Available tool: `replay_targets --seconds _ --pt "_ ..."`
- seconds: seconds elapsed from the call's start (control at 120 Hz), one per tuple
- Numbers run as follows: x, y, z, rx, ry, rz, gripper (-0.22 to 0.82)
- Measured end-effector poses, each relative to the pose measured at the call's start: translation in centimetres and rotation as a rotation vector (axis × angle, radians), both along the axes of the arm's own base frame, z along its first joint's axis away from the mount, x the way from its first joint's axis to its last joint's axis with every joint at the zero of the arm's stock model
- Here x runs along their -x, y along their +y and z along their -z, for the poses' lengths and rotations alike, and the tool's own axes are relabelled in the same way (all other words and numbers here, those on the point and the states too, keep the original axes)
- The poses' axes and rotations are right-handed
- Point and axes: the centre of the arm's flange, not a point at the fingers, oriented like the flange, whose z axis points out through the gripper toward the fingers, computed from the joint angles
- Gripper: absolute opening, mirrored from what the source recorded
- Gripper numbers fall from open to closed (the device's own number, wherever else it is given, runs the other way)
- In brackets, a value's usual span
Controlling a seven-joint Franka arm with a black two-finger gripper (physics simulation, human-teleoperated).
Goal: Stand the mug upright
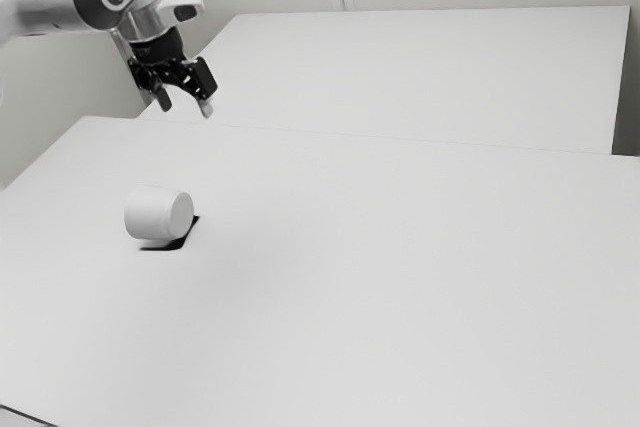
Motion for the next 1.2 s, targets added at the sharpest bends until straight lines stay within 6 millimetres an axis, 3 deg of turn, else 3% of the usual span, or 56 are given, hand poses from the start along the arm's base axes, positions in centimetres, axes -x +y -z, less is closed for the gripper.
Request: replay_targets --seconds 0.133,0.225,0.392,0.525,0.717,0.85,0.95,1.092,1.2 --pt "-0.4 -0.4 0.2 -0.001 -0.002 0.042 0.60" --pt "-1.2 0.5 2.0 0.049 0.027 0.034 0.60" --pt "-1.7 9.4 5.9 0.299 0.058 -0.085 0.60" --pt "-1.6 14.9 8.8 0.449 0.063 -0.140 0.59" --pt "-1.0 24.2 11.5 0.600 0.035 -0.180 0.58" --pt "-0.4 28.7 14.7 0.674 0.033 -0.185 0.58" --pt "0.6 30.0 17.4 0.725 0.058 -0.183 0.58" --pt "1.9 30.2 20.5 0.779 0.090 -0.171 0.58" --pt "2.5 30.7 21.5 0.798 0.081 -0.161 0.58"
